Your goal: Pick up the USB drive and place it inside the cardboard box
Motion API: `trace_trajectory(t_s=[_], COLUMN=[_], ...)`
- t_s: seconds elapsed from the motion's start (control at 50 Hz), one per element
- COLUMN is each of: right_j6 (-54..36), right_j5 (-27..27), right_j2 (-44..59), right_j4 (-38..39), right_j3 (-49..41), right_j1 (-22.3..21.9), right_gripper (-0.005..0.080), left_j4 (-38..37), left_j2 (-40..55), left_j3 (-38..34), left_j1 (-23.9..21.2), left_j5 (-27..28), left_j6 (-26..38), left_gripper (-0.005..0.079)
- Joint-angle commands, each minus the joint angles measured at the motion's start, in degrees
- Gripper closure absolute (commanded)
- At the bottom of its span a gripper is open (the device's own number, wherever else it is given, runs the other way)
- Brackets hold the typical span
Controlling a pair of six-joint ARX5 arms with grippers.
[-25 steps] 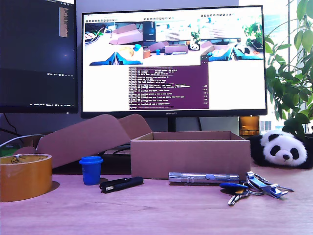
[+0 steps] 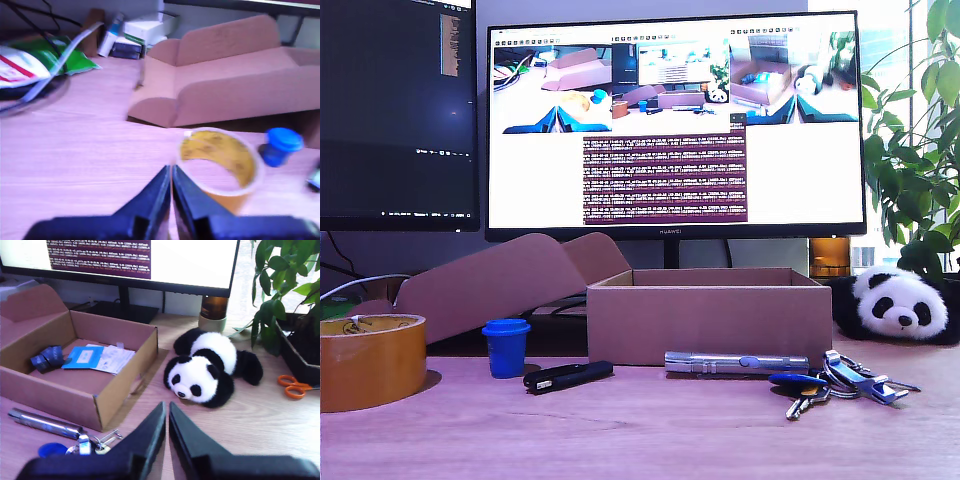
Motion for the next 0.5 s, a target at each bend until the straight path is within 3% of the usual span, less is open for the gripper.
trace_trajectory(t_s=[0.0, 0.2, 0.48], right_j6=[3.23, 5.29, 5.97], right_j5=[-0.68, -0.79, -2.34], right_j2=[0.02, 0.02, 0.04], right_j4=[0.83, 1.53, 2.19], right_j3=[-0.2, -0.2, -0.2], right_j1=[0.17, 0.17, 0.17], right_gripper=[0.0765, 0.0765, 0.0765], left_j4=[1.81, 5.97, 6.14], left_j2=[0.48, 0.48, 0.48], left_j3=[-0.61, -0.61, -0.61], left_j1=[0.04, 0.04, -0.39], left_j5=[2.14, 12.74, 21.79], left_j6=[-0.5, -0.2, 0.74], left_gripper=[0.0764, 0.0764, 0.0764])
